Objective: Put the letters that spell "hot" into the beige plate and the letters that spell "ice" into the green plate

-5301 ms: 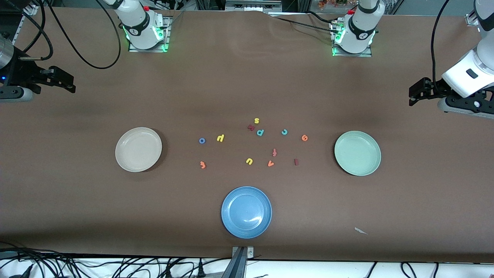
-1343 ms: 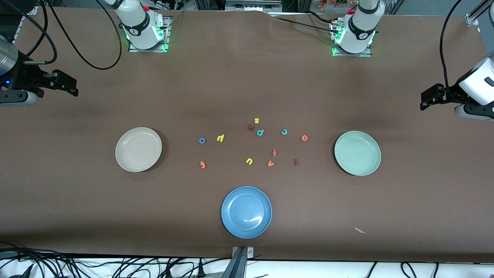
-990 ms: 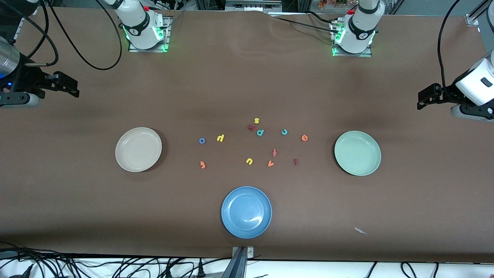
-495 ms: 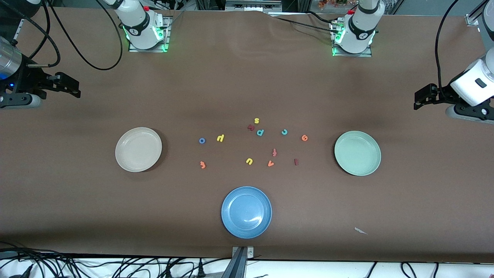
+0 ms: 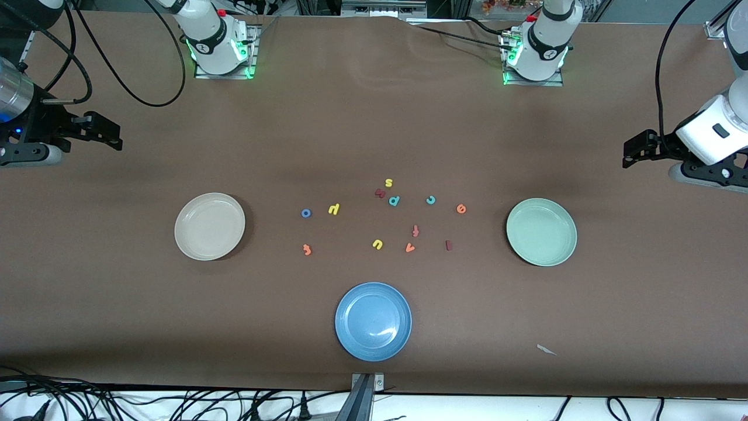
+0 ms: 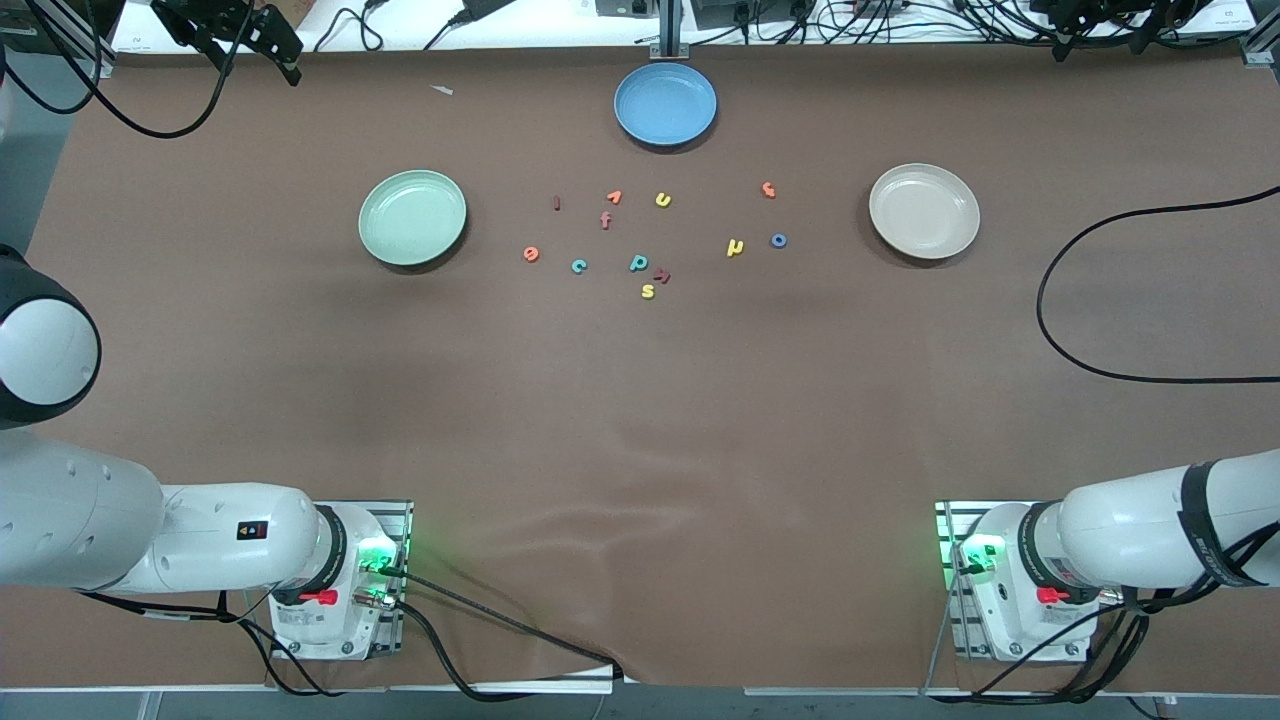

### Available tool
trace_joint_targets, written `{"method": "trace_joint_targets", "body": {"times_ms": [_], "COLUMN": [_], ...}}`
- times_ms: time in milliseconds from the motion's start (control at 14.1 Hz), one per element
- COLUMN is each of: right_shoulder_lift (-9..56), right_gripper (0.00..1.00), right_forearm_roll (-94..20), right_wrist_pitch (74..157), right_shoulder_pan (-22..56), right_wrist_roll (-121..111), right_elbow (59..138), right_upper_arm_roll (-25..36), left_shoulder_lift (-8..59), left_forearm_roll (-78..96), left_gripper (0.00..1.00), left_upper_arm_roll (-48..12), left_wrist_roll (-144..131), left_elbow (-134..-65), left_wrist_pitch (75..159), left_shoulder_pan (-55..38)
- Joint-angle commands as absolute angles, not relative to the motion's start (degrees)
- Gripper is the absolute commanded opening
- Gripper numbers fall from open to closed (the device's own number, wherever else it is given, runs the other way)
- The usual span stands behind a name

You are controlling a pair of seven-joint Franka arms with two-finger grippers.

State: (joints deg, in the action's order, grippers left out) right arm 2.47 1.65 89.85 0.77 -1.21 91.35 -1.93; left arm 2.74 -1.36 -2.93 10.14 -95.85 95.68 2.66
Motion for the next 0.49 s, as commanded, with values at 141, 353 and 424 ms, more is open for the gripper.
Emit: {"method": "trace_joint_targets", "body": {"times_ms": [141, 353, 424], "right_shoulder_lift": [3.5, 3.5, 3.5], "right_gripper": [1.0, 1.0, 1.0], "right_forearm_roll": [1.1, 1.2, 1.4], "right_wrist_pitch": [89.4, 88.7, 88.8], "right_shoulder_pan": [0.8, 0.8, 0.9], "right_wrist_roll": [-1.5, -1.6, -1.5], "right_elbow": [89.8, 90.1, 90.1], "right_upper_arm_roll": [-1.8, -1.8, -1.8], "left_shoulder_lift": [9.1, 16.0, 17.8], "left_forearm_roll": [-0.4, -0.4, 0.2], "left_gripper": [1.0, 1.0, 1.0], "left_upper_arm_roll": [-2.6, -2.6, -2.6], "left_wrist_roll": [10.8, 10.6, 10.5], "left_elbow": [-90.7, -84.1, -83.9], "left_wrist_pitch": [95.5, 95.4, 95.7], "left_shoulder_pan": [-2.4, -5.0, -5.3]}}
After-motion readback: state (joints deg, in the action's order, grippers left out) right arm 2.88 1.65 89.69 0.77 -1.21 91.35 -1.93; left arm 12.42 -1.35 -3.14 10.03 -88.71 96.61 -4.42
